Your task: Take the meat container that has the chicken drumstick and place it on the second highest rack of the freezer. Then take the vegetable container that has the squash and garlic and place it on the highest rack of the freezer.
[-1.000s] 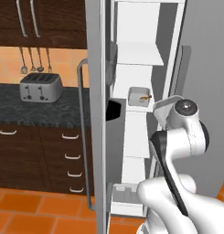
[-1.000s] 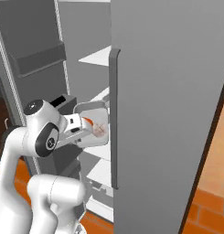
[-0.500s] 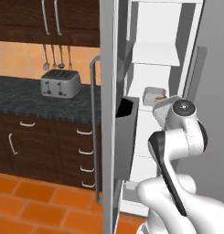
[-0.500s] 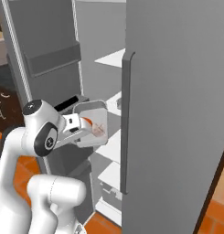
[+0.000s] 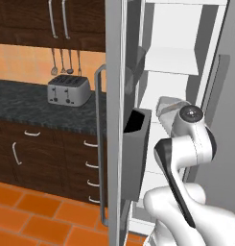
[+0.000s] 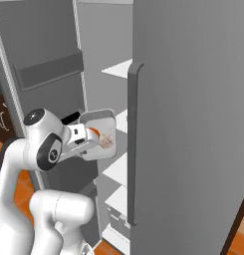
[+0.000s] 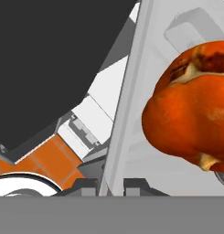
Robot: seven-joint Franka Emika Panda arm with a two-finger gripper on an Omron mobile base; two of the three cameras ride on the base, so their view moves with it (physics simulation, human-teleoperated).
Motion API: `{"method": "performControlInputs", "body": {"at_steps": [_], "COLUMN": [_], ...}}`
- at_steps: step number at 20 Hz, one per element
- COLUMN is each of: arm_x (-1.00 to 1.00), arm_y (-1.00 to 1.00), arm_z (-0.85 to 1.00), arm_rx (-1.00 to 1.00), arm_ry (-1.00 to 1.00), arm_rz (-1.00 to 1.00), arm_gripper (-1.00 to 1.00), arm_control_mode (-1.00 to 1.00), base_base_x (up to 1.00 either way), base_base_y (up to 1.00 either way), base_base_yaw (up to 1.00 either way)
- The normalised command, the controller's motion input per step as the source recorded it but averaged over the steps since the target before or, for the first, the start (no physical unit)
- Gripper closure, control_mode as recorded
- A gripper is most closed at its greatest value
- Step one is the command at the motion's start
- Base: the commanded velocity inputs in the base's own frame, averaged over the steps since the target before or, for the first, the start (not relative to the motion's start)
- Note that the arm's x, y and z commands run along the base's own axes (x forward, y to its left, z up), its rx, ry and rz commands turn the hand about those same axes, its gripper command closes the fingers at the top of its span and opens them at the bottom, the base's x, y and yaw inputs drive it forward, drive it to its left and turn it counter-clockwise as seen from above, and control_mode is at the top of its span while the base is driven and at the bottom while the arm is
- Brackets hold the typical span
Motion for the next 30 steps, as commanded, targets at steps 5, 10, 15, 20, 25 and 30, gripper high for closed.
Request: {"method": "performControlInputs", "body": {"at_steps": [5, 10, 15, 20, 25, 30], "arm_x": [0.08, 0.16, 0.75, 0.79, 0.79, 0.86], "arm_y": [-0.14, -0.21, 0.12, 0.02, 0.02, -0.01], "arm_z": [0.47, 0.96, 0.61, 0.23, 0.33, 0.73], "arm_rx": [0.06, 0.18, 0.13, 0.13, 0.03, 0.0], "arm_ry": [-0.11, -0.08, 0.0, 0.0, -0.01, 0.02], "arm_rz": [0.0, 0.01, 0.0, 0.0, 0.0, -0.01], "arm_gripper": [1.0, 1.0, 1.0, 1.0, 1.0, 1.0], "arm_control_mode": [-1.0, -1.0, -1.0, -1.0, -1.0, -1.0], "base_base_x": [0.21, 0.0, 0.0, 0.0, 0.0, 0.0], "base_base_y": [0.0, 0.0, 0.0, 0.0, 0.0, 0.0], "base_base_yaw": [0.0, 0.0, 0.0, 0.0, 0.0, 0.0]}}
